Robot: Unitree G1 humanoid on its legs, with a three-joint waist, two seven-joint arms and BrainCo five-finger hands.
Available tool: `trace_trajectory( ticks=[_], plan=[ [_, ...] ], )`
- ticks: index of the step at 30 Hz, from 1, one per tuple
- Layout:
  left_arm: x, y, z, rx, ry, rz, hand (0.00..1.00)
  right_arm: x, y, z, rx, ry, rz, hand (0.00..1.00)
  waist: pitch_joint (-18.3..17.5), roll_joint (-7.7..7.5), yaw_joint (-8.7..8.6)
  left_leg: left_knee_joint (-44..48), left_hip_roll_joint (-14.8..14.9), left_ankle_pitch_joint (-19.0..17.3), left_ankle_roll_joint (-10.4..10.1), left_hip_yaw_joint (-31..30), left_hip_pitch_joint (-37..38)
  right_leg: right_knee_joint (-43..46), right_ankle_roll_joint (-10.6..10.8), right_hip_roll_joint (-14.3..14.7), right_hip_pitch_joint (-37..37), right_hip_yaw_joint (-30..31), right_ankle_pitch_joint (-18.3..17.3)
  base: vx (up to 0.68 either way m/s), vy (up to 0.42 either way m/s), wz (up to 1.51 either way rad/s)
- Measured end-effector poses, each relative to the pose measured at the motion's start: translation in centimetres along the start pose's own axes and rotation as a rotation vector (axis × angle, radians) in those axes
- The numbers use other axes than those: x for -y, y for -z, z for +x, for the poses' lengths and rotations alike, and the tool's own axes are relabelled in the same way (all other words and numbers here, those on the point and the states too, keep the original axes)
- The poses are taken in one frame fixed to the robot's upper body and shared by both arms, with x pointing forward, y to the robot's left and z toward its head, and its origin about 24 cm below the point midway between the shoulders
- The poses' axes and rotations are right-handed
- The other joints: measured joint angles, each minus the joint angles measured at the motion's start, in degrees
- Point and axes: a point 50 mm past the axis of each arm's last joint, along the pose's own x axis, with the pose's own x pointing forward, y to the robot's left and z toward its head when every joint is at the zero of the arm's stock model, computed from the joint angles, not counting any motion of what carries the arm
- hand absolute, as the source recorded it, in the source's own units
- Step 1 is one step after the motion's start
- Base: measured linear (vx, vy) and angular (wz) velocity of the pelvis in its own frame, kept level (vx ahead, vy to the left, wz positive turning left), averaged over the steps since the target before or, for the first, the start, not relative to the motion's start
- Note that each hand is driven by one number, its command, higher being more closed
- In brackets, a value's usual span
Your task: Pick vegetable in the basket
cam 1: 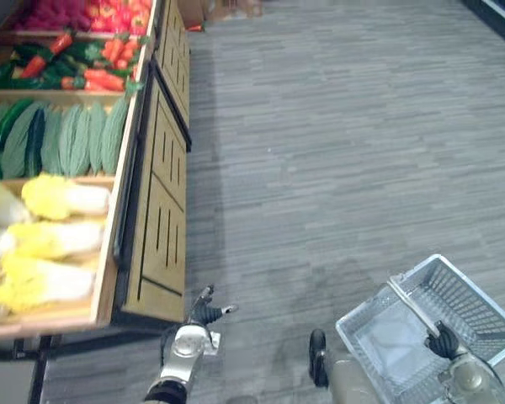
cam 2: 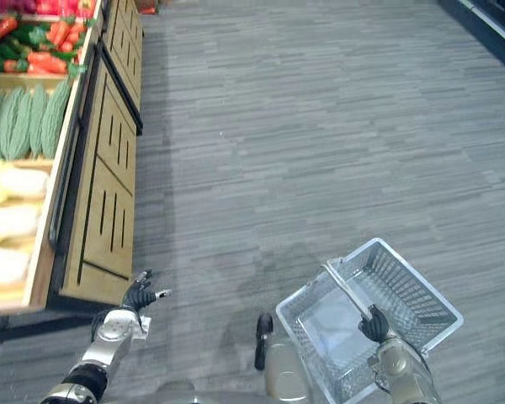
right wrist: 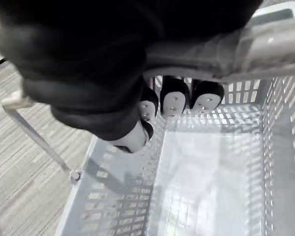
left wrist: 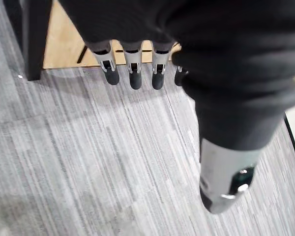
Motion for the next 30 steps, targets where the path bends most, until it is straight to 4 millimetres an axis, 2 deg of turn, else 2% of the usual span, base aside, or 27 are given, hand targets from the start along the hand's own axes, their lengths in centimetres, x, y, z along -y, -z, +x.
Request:
trace_trajectory(
  ticks=[2,3,4,5,7,8,9,10,11,12,13,14,15,16,17,18,19,20,21,22,23,24,25,27,28,29,30],
  plan=[
    [-0.2,2.2,-0.7,-0.073,-0.006,0.003,0.0,0.1,-0.1,0.1,0.007,0.003,0.0,1.0,0.5,-1.02,1.38,5.5,1.4,-3.5,3.7,3.3,-4.7,-3.8,0.0,-0.2,7.4,0.8,-2.4,0.45,-0.136,-0.21],
    [-0.3,2.7,-0.9,-0.093,-0.01,0.001,0.0,0.3,-0.1,0.1,0.007,0.008,0.0,1.0,0.5,-1.06,1.68,5.5,1.4,-4.2,4.5,3.8,-6.5,-4.7,1.0,-0.5,9.0,0.9,-3.5,0.38,-0.054,-0.04],
    [-0.3,3.8,-1.4,-0.133,-0.013,-0.003,0.0,0.6,0.0,0.1,0.004,0.016,0.006,1.0,0.5,-0.3,1.86,3.7,1.9,-5.0,5.1,4.6,-11.2,-5.7,1.2,-0.5,10.9,0.5,-4.8,0.33,0.014,0.08],
    [-0.6,4.8,-1.8,-0.172,-0.028,-0.019,0.0,0.6,0.0,0.1,0.003,0.016,0.008,1.0,0.6,-0.09,2.41,0.7,1.9,-6.0,5.1,5.7,-14.2,-6.0,1.7,-0.8,12.1,0.2,-5.4,0.38,0.058,0.16],
    [-1.0,7.7,-3.2,-0.275,-0.055,-0.042,0.0,0.6,-0.1,0.2,0.008,0.02,0.013,1.0,0.8,-0.51,3.37,-13.3,-0.3,-6.6,5.5,8.9,-18.0,-7.4,3.8,-2.4,15.4,-0.9,-6.5,0.35,0.099,0.27],
    [-0.9,9.1,-4.2,-0.326,-0.053,-0.043,0.0,0.9,-0.1,0.2,0.008,0.038,0.018,1.0,0.7,-0.34,3.74,-26.3,-3.0,-5.1,5.3,9.9,-17.7,-8.9,4.9,-3.3,17.3,-1.7,-7.2,0.32,0.116,0.32],
    [-0.9,10.0,-4.8,-0.355,-0.048,-0.032,0.0,1.0,0.0,0.1,0.006,0.047,0.021,1.0,0.5,-0.01,4.11,-33.9,-4.2,-3.3,5.0,9.7,-17.4,-9.7,5.5,-3.5,18.4,-2.1,-7.6,0.53,0.223,0.29],
    [-0.9,12.2,-6.6,-0.429,-0.042,-0.011,0.0,1.2,0.0,0.1,0.006,0.056,0.017,1.0,-0.2,1.4,5.26,-48.5,-5.6,1.2,4.3,9.1,-16.6,-11.6,7.0,-2.8,21.0,-2.3,-8.6,0.48,0.218,0.11],
    [-0.9,13.1,-7.4,-0.461,-0.047,-0.011,0.0,1.1,0.0,0.2,0.008,0.055,0.015,1.0,-0.6,2.11,5.96,-51.0,-5.3,1.5,4.5,8.9,-16.7,-12.1,7.6,-2.2,21.9,-2.2,-9.2,0.63,0.308,-0.02],
    [-1.2,14.7,-8.8,-0.53,-0.073,-0.03,0.0,0.6,-0.6,0.3,0.022,0.043,0.021,1.0,-1.1,2.33,7.15,-49.3,-5.3,7.5,6.4,9.4,-16.7,-12.5,8.3,-2.3,23.5,-1.2,-10.6,0.43,0.215,-0.09],
    [-1.2,15.2,-9.3,-0.552,-0.082,-0.047,0.0,0.4,-1.1,0.5,0.038,0.032,0.014,1.0,-1.2,1.27,7.67,-48.4,-6.1,8.2,7.3,9.7,-16.9,-12.5,8.1,-2.9,23.7,-0.9,-11.0,0.49,0.232,-0.06],
    [-1.1,15.8,-10.0,-0.587,-0.098,-0.074,0.0,0.2,-2.3,0.9,0.079,0.019,-0.004,1.0,-1.1,-0.63,8.52,-47.0,-7.6,8.2,7.6,10.7,-17.1,-11.4,8.0,-5.0,23.5,0.7,-11.1,0.45,0.2,0.01],
    [-0.7,16.3,-10.4,-0.614,-0.081,-0.081,0.0,0.3,-3.3,1.3,0.113,0.017,-0.015,1.0,-1.4,-1.84,9.22,-45.7,-8.9,6.8,10.1,11.7,-17.0,-9.0,8.0,-6.6,22.6,2.7,-10.7,0.46,0.208,0.0],
    [-0.6,16.5,-10.7,-0.622,-0.072,-0.083,0.0,0.3,-3.8,1.4,0.129,0.014,-0.026,1.0,-1.7,-2.47,9.36,-45.2,-9.4,6.1,11.3,12.3,-16.7,-7.2,8.2,-7.4,21.9,4.2,-10.6,0.57,0.261,0.03],
    [-0.3,16.7,-10.9,-0.631,-0.063,-0.092,0.0,0.4,-4.9,1.8,0.169,0.012,-0.052,1.0,-2.0,-3.37,9.33,-44.6,-10.7,4.5,13.0,12.7,-15.3,-0.9,9.5,-8.7,19.7,7.2,-9.6,0.47,0.209,0.03],
    [-0.2,16.7,-10.9,-0.629,-0.061,-0.094,0.0,0.5,-5.3,1.9,0.183,0.016,-0.057,1.0,-1.9,-3.47,9.26,-44.8,-10.9,3.8,13.3,12.7,-14.2,3.2,9.9,-9.1,18.4,8.4,-8.6,0.54,0.234,-0.01],
    [-0.2,16.6,-10.8,-0.625,-0.062,-0.094,0.0,0.5,-5.8,2.1,0.198,0.017,-0.057,1.0,-1.8,-3.71,9.26,-45.0,-11.0,2.6,13.3,12.7,-12.5,10.1,12.2,-9.3,15.7,9.7,-6.1,0.34,0.145,-0.09],
    [-0.4,16.6,-10.8,-0.626,-0.063,-0.091,0.0,0.1,-6.2,2.1,0.209,0.008,-0.049,1.0,-1.8,-3.77,9.21,-46.1,-11.0,1.2,13.1,12.9,-9.9,18.4,15.2,-9.6,12.4,10.7,-1.7,0.41,0.178,-0.19],
    [-0.6,16.7,-10.9,-0.627,-0.059,-0.074,0.0,-1.0,-6.7,2.0,0.222,-0.019,-0.041,1.0,-1.8,-4.19,8.98,-48.6,-11.0,-0.3,12.7,12.8,-5.4,29.7,19.4,-9.6,8.0,12.6,7.5,0.41,0.168,-0.2],
    [-0.8,16.5,-10.7,-0.622,-0.05,-0.053,0.0,-1.3,-7.1,2.0,0.232,-0.004,-0.022,1.0,-1.8,-4.54,8.64,-49.4,-10.9,-1.4,12.6,12.7,-2.7,39.2,20.6,-9.3,3.9,13.3,10.3,0.4,0.156,-0.09],
    [-1.0,16.3,-10.4,-0.613,-0.044,-0.037,0.0,-1.2,-7.3,2.0,0.24,0.004,-0.027,1.0,-1.9,-4.65,7.95,-49.8,-10.8,-2.1,12.8,12.3,-0.4,48.3,19.8,-9.6,0.3,12.8,9.8,0.39,0.109,0.21],
    [-1.2,15.6,-9.8,-0.581,-0.044,-0.023,0.0,-0.9,-7.5,1.9,0.265,0.01,-0.054,1.0,-1.9,-4.58,7.23,-50.0,-10.8,-2.7,13.6,11.2,2.5,56.4,17.7,-10.0,-3.1,10.8,8.5,0.49,0.064,0.76],
    [-1.8,14.7,-8.9,-0.54,-0.058,-0.022,0.0,-1.1,-7.3,1.7,0.26,0.013,-0.045,1.0,-2.0,-4.56,5.66,-50.7,-10.9,-3.0,13.8,8.6,5.6,59.8,13.4,-11.5,-5.7,7.4,5.9,0.51,0.039,0.92],
    [-2.0,13.7,-8.0,-0.498,-0.073,-0.052,0.0,-1.2,-6.9,1.6,0.241,0.015,-0.04,1.0,-2.1,-4.67,5.13,-51.1,-10.8,-3.0,13.8,6.4,6.8,59.3,11.4,-12.5,-7.2,6.0,4.6,0.49,-0.019,0.94],
    [-2.1,11.7,-6.3,-0.419,-0.082,-0.08,0.0,-1.7,-5.9,1.3,0.193,0.009,-0.015,1.0,-2.1,-4.75,4.97,-51.4,-10.7,-3.0,13.8,2.2,7.8,55.2,8.3,-13.3,-9.7,5.8,2.6,0.42,-0.059,1.05],
    [-2.0,11.1,-5.9,-0.397,-0.081,-0.085,0.0,-1.9,-5.5,1.2,0.177,0.006,-0.007,1.0,-2.0,-4.66,4.69,-51.6,-10.6,-3.0,13.8,0.6,8.2,52.7,7.6,-13.1,-10.0,6.3,2.1,0.37,-0.105,1.45],
    [-1.9,10.3,-5.3,-0.364,-0.07,-0.077,0.0,-2.4,-4.9,1.1,0.144,-0.011,-0.006,1.0,-2.0,-4.54,4.09,-51.8,-10.5,-3.0,13.7,-2.2,9.0,45.5,6.9,-12.5,-10.1,7.9,1.6,0.34,-0.15,1.16]
  ],
)
